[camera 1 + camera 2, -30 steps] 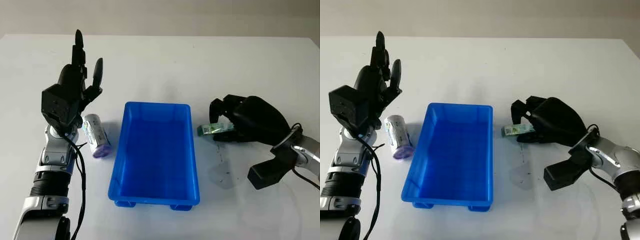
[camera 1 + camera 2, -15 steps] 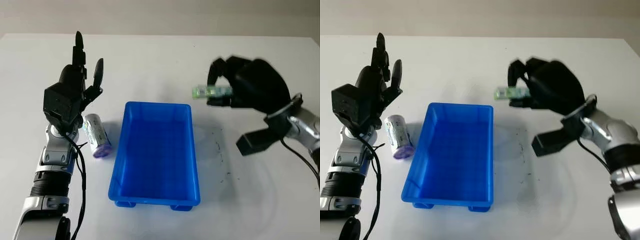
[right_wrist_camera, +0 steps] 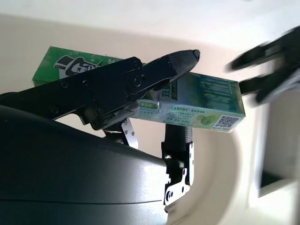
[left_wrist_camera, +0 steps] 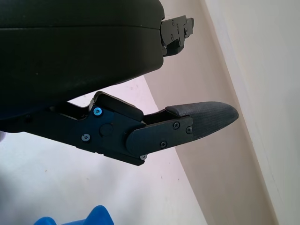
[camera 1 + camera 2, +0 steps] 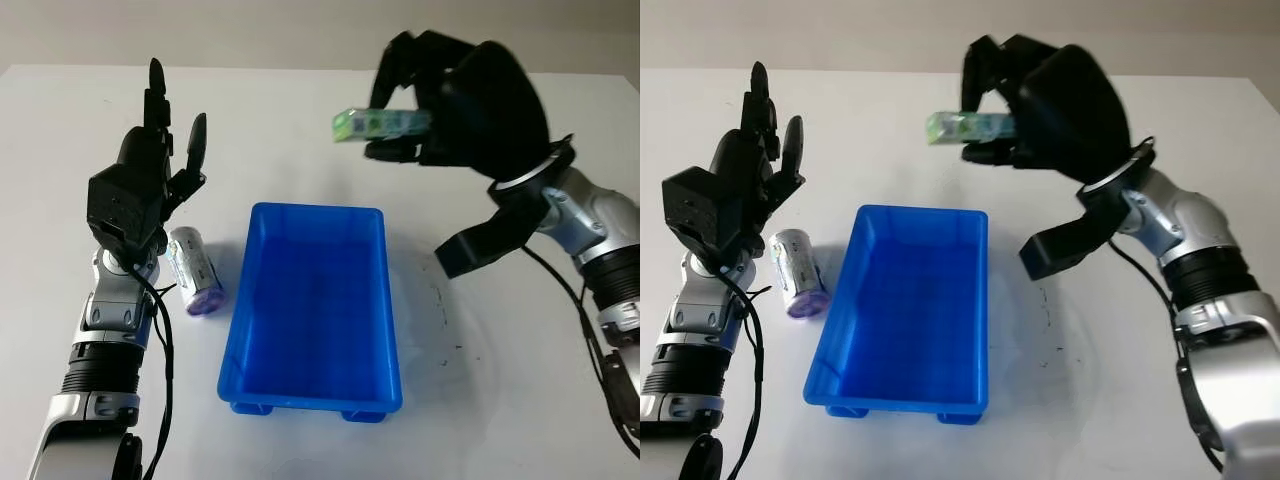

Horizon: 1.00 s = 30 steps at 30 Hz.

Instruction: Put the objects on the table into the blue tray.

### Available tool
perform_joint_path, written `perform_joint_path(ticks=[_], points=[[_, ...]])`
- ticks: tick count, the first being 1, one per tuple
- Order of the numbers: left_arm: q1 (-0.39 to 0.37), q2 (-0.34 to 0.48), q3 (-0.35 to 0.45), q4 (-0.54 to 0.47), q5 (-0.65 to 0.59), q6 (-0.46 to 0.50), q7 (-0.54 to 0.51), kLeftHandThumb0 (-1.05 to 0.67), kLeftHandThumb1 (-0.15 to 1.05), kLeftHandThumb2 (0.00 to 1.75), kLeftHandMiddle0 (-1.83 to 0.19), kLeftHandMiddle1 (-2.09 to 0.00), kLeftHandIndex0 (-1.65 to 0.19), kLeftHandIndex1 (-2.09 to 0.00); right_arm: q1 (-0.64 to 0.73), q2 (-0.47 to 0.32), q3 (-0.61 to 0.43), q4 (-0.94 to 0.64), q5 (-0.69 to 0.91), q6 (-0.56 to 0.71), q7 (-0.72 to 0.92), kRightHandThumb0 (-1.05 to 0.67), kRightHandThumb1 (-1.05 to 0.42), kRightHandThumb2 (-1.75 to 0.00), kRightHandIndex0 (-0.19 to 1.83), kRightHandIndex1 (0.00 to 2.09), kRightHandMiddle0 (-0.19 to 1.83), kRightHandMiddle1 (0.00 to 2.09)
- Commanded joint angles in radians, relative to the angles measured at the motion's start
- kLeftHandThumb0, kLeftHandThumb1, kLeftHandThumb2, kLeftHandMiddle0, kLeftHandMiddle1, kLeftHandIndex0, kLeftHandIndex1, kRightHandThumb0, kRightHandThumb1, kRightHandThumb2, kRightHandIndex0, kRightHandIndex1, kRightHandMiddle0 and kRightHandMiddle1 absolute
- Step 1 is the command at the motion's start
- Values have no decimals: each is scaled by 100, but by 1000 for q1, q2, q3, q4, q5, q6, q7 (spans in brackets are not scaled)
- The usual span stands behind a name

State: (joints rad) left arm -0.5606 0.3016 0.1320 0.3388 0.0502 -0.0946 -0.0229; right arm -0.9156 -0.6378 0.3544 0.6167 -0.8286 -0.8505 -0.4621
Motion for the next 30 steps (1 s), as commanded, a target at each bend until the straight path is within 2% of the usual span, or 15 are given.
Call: perform_joint_path(ticks=[1, 3, 7, 19, 22, 24, 25, 26, 27, 28, 30], points=[[3, -1, 5, -10, -2, -14, 7, -77, 105, 67, 19, 0, 19, 0, 26, 9, 6, -40, 40, -38, 48, -48, -105, -11, 103, 209, 79, 209], [5, 0, 7, -10, -5, -18, 6, -76, 105, 67, 19, 0, 19, 0, 56, 13, 8, -77, 76, -67, 110, -49, -105, -12, 101, 209, 74, 209], [6, -1, 10, -9, -9, -18, 8, -75, 105, 66, 19, 0, 19, 0, 101, 22, -4, -136, 143, -96, 215, -49, -105, -11, 103, 209, 80, 209], [0, 0, 2, -14, 0, 3, 12, -78, 105, 65, 19, 0, 19, 0, 192, 27, -36, -269, 416, -62, 585, -53, -105, -8, 101, 209, 78, 209], [-3, 0, 1, -10, 1, -3, 11, -77, 105, 66, 19, 0, 19, 0, 186, 26, -43, -250, 434, -97, 627, -59, -105, -7, 91, 209, 72, 209], [-5, -2, 2, -5, 2, -5, 14, -78, 105, 66, 19, 0, 19, 0, 180, 26, -50, -237, 431, -112, 643, -66, -105, -10, 70, 207, 54, 207], [-6, -2, 2, -4, 3, -6, 16, -78, 105, 66, 19, 0, 19, 0, 177, 21, -51, -236, 429, -112, 658, -69, -105, -11, 53, 203, 37, 205], [-7, -2, 2, -2, 5, -6, 17, -78, 105, 65, 19, 0, 19, 0, 172, 16, -51, -236, 426, -112, 674, -71, -105, -14, 40, 190, 23, 195], [-7, -2, 2, 0, 5, -7, 18, -78, 105, 65, 19, 0, 19, 0, 168, 12, -49, -240, 430, -108, 699, -74, -105, -17, 32, 170, 14, 179], [-8, -1, 1, -2, 7, -2, 19, -78, 105, 65, 19, 0, 19, 0, 166, 11, -50, -240, 437, -106, 718, -75, -105, -19, 26, 139, 9, 152], [-8, -1, 0, -6, 9, 3, 21, -79, 105, 65, 19, 0, 19, 0, 164, 14, -55, -239, 451, -106, 749, -77, -105, -19, 24, 93, 9, 114]])
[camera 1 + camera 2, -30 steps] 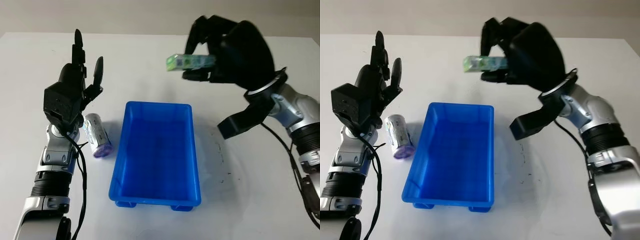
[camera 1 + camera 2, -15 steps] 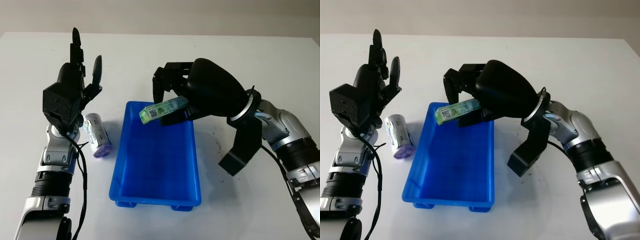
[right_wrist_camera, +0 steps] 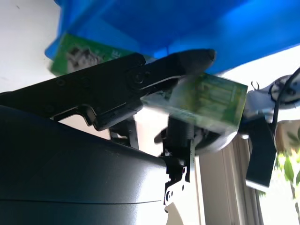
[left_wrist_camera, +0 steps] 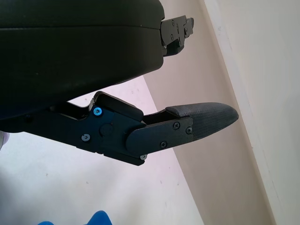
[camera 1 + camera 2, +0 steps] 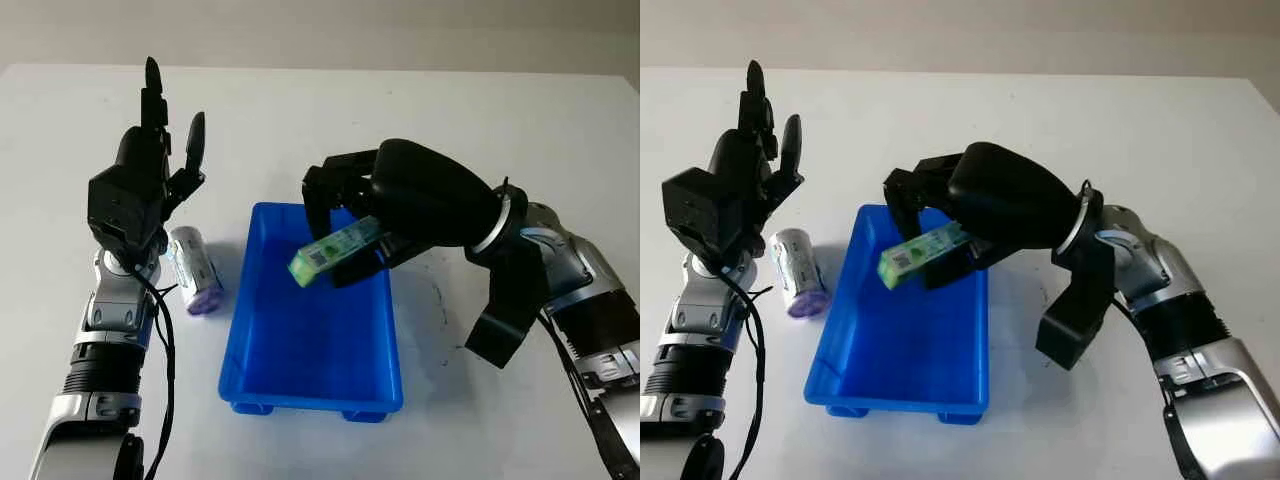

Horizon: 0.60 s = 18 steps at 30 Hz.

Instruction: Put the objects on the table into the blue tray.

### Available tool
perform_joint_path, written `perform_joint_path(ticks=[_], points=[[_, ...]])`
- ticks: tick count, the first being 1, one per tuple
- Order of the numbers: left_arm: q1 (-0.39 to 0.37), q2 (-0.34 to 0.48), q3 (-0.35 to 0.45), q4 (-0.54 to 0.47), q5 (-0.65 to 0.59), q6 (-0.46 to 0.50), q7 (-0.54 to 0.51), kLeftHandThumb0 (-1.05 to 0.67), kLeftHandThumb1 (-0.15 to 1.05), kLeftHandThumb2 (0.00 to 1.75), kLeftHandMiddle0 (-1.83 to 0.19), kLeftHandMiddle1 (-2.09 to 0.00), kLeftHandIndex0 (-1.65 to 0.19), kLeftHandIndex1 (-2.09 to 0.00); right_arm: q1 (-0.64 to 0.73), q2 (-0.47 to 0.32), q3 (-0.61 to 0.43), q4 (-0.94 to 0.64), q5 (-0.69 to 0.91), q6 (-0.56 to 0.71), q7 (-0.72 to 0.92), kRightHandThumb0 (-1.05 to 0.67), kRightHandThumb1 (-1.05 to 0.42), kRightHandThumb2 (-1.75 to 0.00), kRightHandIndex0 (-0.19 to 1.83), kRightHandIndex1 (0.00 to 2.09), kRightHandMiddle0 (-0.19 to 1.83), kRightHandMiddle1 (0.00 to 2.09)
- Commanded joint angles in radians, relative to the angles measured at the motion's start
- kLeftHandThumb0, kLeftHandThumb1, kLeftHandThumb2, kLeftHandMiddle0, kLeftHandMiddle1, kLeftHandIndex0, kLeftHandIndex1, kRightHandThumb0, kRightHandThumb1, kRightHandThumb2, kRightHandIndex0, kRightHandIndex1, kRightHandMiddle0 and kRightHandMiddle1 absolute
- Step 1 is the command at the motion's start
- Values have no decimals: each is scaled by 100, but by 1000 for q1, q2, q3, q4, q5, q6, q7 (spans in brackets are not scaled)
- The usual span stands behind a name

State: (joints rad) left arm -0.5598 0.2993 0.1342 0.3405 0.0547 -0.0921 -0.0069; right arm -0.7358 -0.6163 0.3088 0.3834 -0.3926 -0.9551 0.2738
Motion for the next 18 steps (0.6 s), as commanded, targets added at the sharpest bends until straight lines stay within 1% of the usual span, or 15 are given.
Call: perform_joint_path(ticks=[1, 2, 3, 5, 6, 8, 9, 11, 13, 16, 18], points=[[-9, 1, -2, -8, 4, 0, 5, -79, 105, 65, 19, 0, 19, 0, -16, -6, -12, -3, 19, -4, 24, -78, -105, -18, 26, 75, 10, 98], [-10, 0, -1, -7, 2, 0, 4, -79, 105, 65, 19, 0, 19, 0, -17, -6, -14, -1, 22, -5, 34, -79, -105, -18, 26, 59, 10, 83], [-10, -1, -1, -6, 1, -1, 4, -79, 105, 65, 19, 0, 19, 0, -18, -5, -16, 1, 18, -7, 40, -80, -105, -19, 23, 38, 7, 62], [-11, 0, -1, -3, 1, -1, 5, -79, 105, 65, 19, 0, 19, 0, -19, -11, -18, -8, 18, 7, 66, -82, -105, -20, 15, 20, 0, 43], [-11, 0, -1, -4, 1, -1, 5, -80, 105, 65, 19, 0, 19, 0, -19, -15, -19, -20, 23, 25, 85, -82, -105, -21, 6, 11, -8, 31], [-11, 0, -2, -4, 2, 1, 6, -79, 105, 65, 19, 0, 19, 0, -16, -17, -24, -39, 31, 52, 114, -83, -105, -20, -2, 4, -16, 22], [-11, -1, -2, -3, 3, 1, 6, -80, 105, 65, 19, 0, 19, 0, -13, -16, -27, -46, 32, 60, 123, -83, -105, -20, -7, 2, -18, 14], [-12, -2, -2, -3, 3, 5, 6, -80, 105, 65, 19, 0, 19, 0, -8, -12, -38, -54, 26, 68, 123, -83, -105, -20, -13, 2, -19, 5], [-13, -2, -3, -4, 2, 8, 4, -81, 105, 65, 19, 0, 19, 0, -4, -9, -50, -60, 17, 74, 115, -83, -105, -21, -18, 1, -19, 1], [-10, 1, -6, -10, 1, 9, -3, -80, 105, 65, 19, 0, 19, 0, 3, 6, -74, -56, 2, 78, 76, -84, -105, -22, -19, 1, -19, 0], [-9, 2, -6, -11, -2, 6, -8, -80, 105, 66, 19, 0, 19, 0, 11, 15, -86, -62, 10, 108, 68, -84, -105, -26, -19, 0, -19, 0]])
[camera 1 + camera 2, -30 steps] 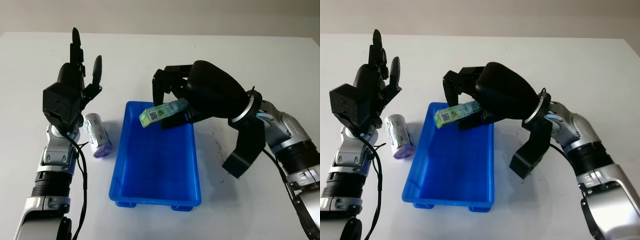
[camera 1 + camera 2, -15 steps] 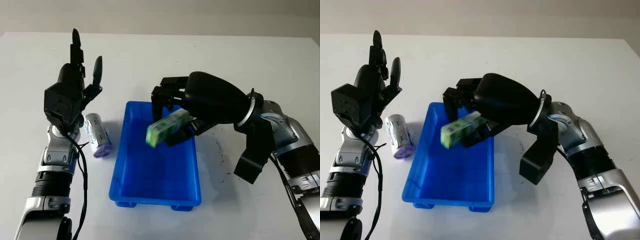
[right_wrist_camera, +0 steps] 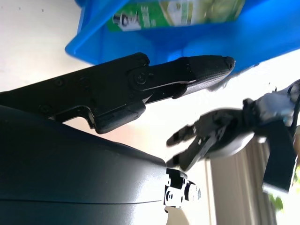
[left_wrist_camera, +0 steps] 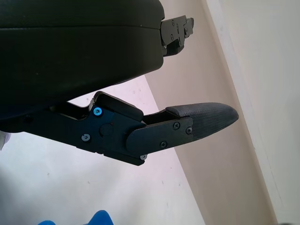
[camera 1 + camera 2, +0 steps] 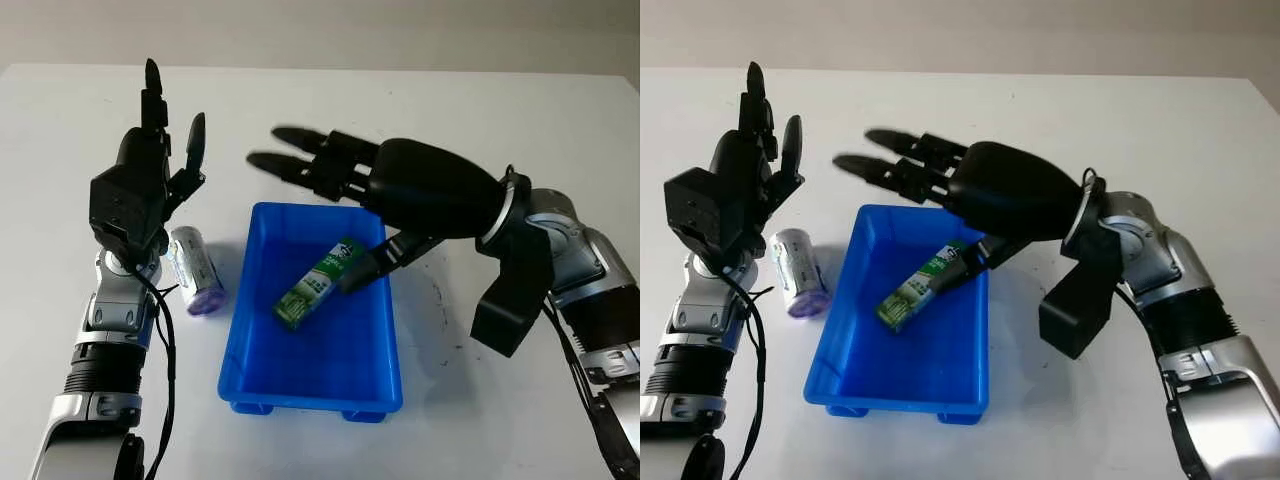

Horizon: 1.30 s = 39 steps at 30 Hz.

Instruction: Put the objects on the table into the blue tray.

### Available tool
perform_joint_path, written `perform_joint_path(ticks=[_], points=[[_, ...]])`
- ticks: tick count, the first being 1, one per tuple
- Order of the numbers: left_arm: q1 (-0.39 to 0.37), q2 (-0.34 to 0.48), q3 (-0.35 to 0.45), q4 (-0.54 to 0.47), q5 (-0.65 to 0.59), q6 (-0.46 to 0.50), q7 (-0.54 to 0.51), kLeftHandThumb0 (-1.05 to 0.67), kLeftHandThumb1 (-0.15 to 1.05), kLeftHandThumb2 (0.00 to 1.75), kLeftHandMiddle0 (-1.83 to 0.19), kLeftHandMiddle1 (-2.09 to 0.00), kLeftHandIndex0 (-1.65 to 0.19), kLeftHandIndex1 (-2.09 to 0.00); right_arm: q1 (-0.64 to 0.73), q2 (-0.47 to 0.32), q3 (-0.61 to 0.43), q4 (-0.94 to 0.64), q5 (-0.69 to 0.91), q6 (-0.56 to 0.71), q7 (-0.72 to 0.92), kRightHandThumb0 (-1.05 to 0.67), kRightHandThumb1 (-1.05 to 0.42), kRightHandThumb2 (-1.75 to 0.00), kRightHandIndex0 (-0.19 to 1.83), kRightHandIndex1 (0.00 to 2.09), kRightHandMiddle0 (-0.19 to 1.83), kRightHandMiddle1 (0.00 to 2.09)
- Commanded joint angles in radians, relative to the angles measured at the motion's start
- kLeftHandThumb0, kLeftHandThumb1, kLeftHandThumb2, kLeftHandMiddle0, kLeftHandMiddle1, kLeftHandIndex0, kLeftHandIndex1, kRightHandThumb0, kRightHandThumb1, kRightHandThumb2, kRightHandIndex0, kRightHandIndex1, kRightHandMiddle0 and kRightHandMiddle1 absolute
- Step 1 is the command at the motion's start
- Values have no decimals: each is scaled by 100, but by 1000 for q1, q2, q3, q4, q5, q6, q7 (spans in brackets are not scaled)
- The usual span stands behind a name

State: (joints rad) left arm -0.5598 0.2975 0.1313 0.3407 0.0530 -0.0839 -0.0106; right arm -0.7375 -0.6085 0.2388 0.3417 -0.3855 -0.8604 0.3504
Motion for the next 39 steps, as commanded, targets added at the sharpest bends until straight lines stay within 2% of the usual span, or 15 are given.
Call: perform_joint_path(ticks=[1, 7, 8, 12, 19, 30, 39], points=[[-8, 4, -3, -14, 0, -1, -5, -80, 105, 66, 19, 0, 19, 0, 16, 13, -23, -23, 11, 29, -12, -84, -105, -29, -19, 0, -19, 0], [-6, 6, 4, 0, -4, -38, -3, -76, 105, 67, 19, 0, 19, 0, 76, 133, -126, -11, 251, 288, -29, -83, -105, -43, -19, 0, -19, 0], [-6, 6, 6, 4, -4, -44, -2, -75, 105, 67, 19, 0, 19, 0, 83, 160, -150, 0, 291, 344, -44, -86, -105, -52, -19, 0, -19, 0], [-9, 6, 9, 13, -7, -53, -2, -75, 105, 67, 19, 0, 19, 0, 90, 205, -205, 17, 358, 464, -63, -85, -105, -68, -19, 0, -19, 0], [-6, 6, 7, 6, -4, -33, -1, -79, 105, 65, 19, 0, 19, 0, 104, 269, -292, -11, 443, 769, -127, -82, -105, -74, -19, 0, -19, 0], [-3, 8, 11, 7, -11, -45, -10, -75, 105, 66, 19, 0, 19, 0, 117, 327, -349, 15, 458, 910, -219, -79, -105, -78, -19, 0, -19, 0], [-5, 12, 8, 8, -1, -42, -7, -76, 105, 66, 19, 0, 19, 0, 128, 349, -369, 42, 473, 936, -226, -78, -105, -76, -19, 0, -19, 0]])
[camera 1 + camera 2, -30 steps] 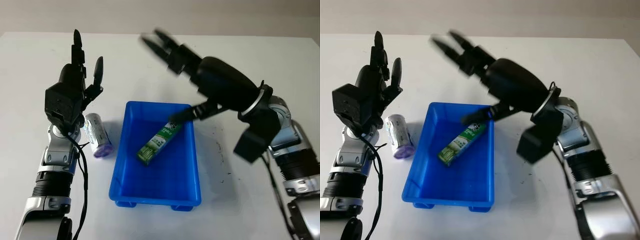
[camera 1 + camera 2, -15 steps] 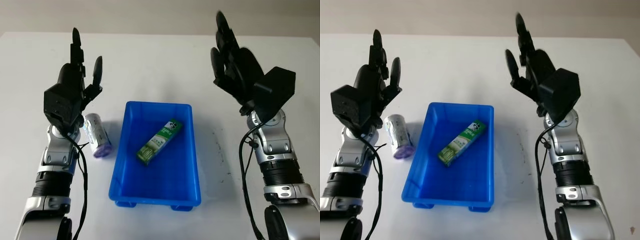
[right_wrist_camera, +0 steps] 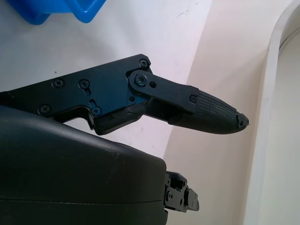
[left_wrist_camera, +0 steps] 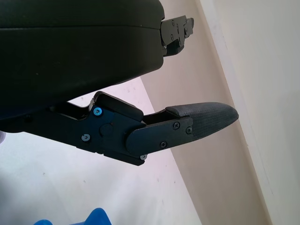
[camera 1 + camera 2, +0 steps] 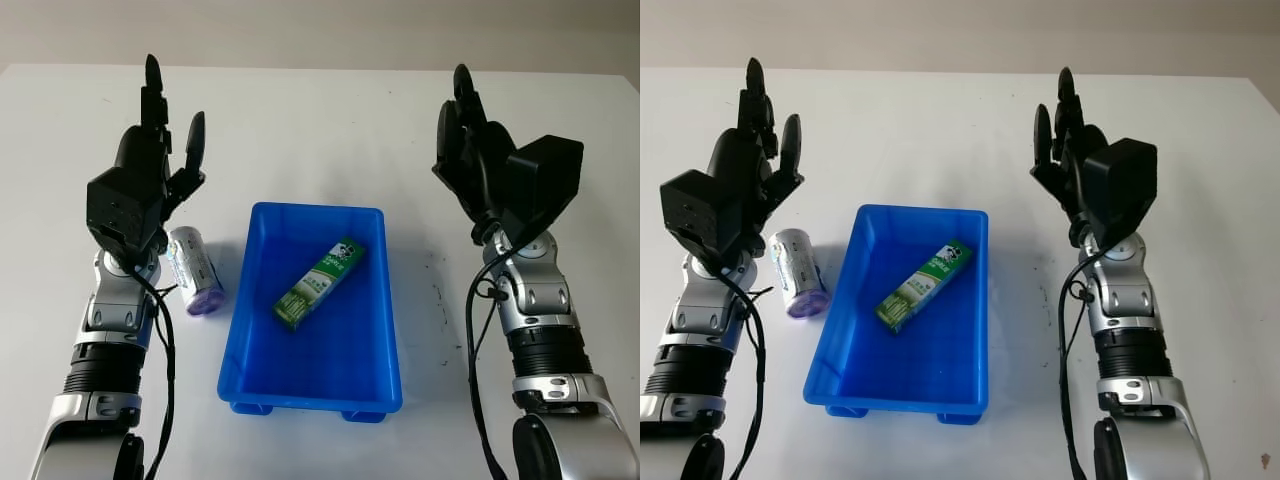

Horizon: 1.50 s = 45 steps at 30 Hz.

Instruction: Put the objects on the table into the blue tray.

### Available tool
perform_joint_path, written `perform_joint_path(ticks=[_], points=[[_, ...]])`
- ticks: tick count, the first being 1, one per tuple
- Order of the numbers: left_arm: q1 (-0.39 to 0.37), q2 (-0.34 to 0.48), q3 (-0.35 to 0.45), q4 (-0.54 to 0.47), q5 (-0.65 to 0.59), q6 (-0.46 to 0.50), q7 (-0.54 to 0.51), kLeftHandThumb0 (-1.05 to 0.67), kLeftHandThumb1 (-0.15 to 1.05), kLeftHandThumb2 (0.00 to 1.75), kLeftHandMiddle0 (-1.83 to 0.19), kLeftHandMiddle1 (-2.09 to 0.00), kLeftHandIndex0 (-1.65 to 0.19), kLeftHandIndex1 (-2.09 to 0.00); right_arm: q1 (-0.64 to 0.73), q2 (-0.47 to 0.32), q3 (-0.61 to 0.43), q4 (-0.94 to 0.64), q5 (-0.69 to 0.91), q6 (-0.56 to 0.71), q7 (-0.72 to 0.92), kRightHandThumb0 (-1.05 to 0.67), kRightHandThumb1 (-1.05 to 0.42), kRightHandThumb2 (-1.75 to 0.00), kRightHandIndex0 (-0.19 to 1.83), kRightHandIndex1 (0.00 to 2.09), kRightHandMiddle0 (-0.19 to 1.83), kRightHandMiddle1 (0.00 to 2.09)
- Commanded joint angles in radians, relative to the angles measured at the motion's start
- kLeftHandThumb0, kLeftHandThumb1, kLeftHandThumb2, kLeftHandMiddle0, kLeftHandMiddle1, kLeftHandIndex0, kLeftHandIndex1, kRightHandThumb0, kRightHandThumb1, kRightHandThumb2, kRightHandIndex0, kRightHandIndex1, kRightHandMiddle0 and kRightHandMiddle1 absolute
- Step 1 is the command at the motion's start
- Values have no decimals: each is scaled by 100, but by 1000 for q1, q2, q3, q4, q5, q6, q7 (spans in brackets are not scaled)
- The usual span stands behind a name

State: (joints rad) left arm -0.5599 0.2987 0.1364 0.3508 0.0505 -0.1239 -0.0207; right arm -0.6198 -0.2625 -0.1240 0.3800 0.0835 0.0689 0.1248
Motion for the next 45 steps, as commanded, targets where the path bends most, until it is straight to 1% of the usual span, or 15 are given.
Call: perform_joint_path(ticks=[1, 12, 17, 20, 24, 25, 27, 30, 32, 33, 36, 38, 42, 44, 45], points=[[-5, 11, 3, -2, 3, -3, 3, -76, 105, 66, 19, 0, 19, 0, 10, 3, -7, 7, 4, 8, 0, -78, -105, -76, -19, 0, -19, 0], [-5, 15, 3, -1, 4, -9, 2, -75, 105, 66, 19, 0, 19, 0, 11, 1, -8, 7, 11, 6, 24, -79, -105, -73, -19, 0, -19, 0], [6, 45, 3, -11, 17, -17, -9, -75, 105, 66, 19, 0, 19, 0, 14, 3, -10, -5, 18, 20, 31, -77, -105, -74, -19, 0, -19, 0], [11, 121, 9, -24, 35, -31, -60, -71, 105, 60, 19, -2, 18, -2, 18, 2, -12, -16, 19, 29, 32, -77, -105, -74, -19, 0, -19, 0], [-19, 269, 22, -14, 21, -39, -207, -68, 105, 39, 11, -6, 11, -6, 28, 3, -16, -40, 22, 44, 30, -78, -105, -73, -19, 0, -19, 0], [-25, 304, 29, -11, 6, -33, -251, -68, 105, 28, 8, -7, 9, -7, 29, 3, -16, -45, 24, 50, 30, -77, -105, -74, -19, 0, -19, 0], [-28, 384, 34, -27, -19, 8, -354, -66, 103, 14, 10, -5, 9, -6, 30, 2, -17, -45, 27, 54, 34, -77, -105, -74, -19, 0, -19, 0], [-17, 501, 17, -87, 12, 56, -467, -68, 97, 6, 14, -4, 12, -5, 30, 3, -17, -38, 34, 54, 44, -76, -105, -75, -19, 0, -19, 0], [-17, 560, 1, -111, 31, 71, -534, -69, 94, 4, 16, -3, 14, -4, 27, 3, -17, -33, 36, 55, 47, -75, -105, -75, -19, 0, -19, 0], [-19, 581, -3, -117, 30, 68, -568, -66, 91, 4, 17, -3, 14, -4, 26, 2, -15, -29, 34, 52, 50, -75, -105, -75, -19, 0, -19, 0], [-18, 626, -16, -136, 24, 54, -649, -70, 86, 3, 19, -1, 17, -4, 22, -1, -11, -21, 29, 45, 53, -75, -105, -76, -19, 0, -19, 0], [-13, 651, -26, -159, 27, 48, -694, -65, 82, 3, 19, 0, 19, -1, 21, -1, -13, -21, 31, 49, 54, -74, -105, -76, -19, 0, -19, 0], [2, 705, -57, -190, 96, -33, -730, -68, 82, 4, 19, 0, 19, 0, 19, -3, -16, -17, 33, 48, 58, -74, -105, -76, -19, 0, -19, 0], [4, 714, -72, -194, 118, -75, -741, -66, 79, 4, 19, 0, 19, 0, 18, -4, -18, -16, 35, 50, 60, -74, -105, -76, -19, 0, -19, 0], [2, 720, -83, -183, 134, -125, -739, -65, 79, 4, 19, 0, 19, 0, 18, -5, -19, -16, 35, 51, 60, -74, -105, -76, -19, 0, -19, 0]])
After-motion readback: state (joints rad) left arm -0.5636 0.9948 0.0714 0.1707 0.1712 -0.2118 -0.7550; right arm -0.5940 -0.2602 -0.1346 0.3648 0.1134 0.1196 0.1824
